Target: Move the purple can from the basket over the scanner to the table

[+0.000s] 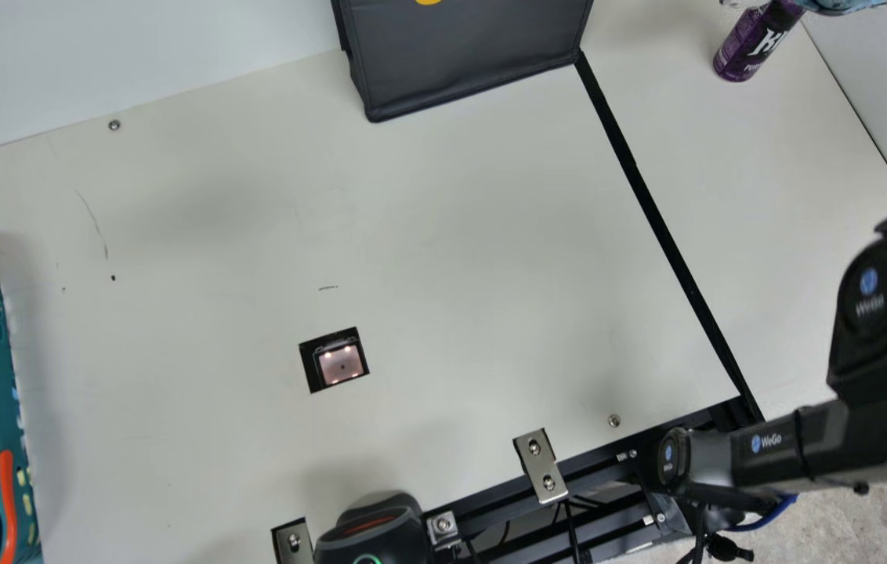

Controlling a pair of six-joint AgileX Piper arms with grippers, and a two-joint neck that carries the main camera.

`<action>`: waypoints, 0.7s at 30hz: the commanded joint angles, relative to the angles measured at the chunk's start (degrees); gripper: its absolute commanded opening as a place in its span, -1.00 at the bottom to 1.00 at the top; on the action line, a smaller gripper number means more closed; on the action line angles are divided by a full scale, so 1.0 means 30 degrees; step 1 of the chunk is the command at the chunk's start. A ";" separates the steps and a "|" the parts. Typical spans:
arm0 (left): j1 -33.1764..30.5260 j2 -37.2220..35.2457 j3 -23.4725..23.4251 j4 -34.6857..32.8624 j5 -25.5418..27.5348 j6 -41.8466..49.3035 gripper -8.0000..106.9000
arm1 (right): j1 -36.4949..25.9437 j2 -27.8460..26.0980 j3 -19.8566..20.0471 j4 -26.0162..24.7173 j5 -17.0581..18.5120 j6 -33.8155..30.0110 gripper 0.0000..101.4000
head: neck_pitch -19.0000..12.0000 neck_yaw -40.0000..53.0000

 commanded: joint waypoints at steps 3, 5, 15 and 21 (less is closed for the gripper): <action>0.0000 0.0000 0.0000 0.0000 0.0000 0.0000 0.71 | 0.1113 -0.3700 0.2716 -0.0305 0.0126 0.0697 0.87 | -0.0582 -0.0045; 0.0000 0.0000 0.0000 0.0000 0.0000 0.0000 0.71 | 0.1684 -0.4969 0.3480 -0.0415 0.0342 0.1024 0.87 | -0.0582 -0.0045; -0.0984 -0.0950 0.0035 0.0727 0.1002 0.0325 0.71 | 0.3838 -0.8301 0.5062 -0.0528 0.1864 0.1983 0.87 | -0.0582 0.1291; -0.2951 -0.2850 0.0105 0.2180 0.3006 0.0976 0.71 | 0.5161 -1.0305 0.5414 -0.0232 0.2862 0.1959 0.87 | -0.0582 0.3963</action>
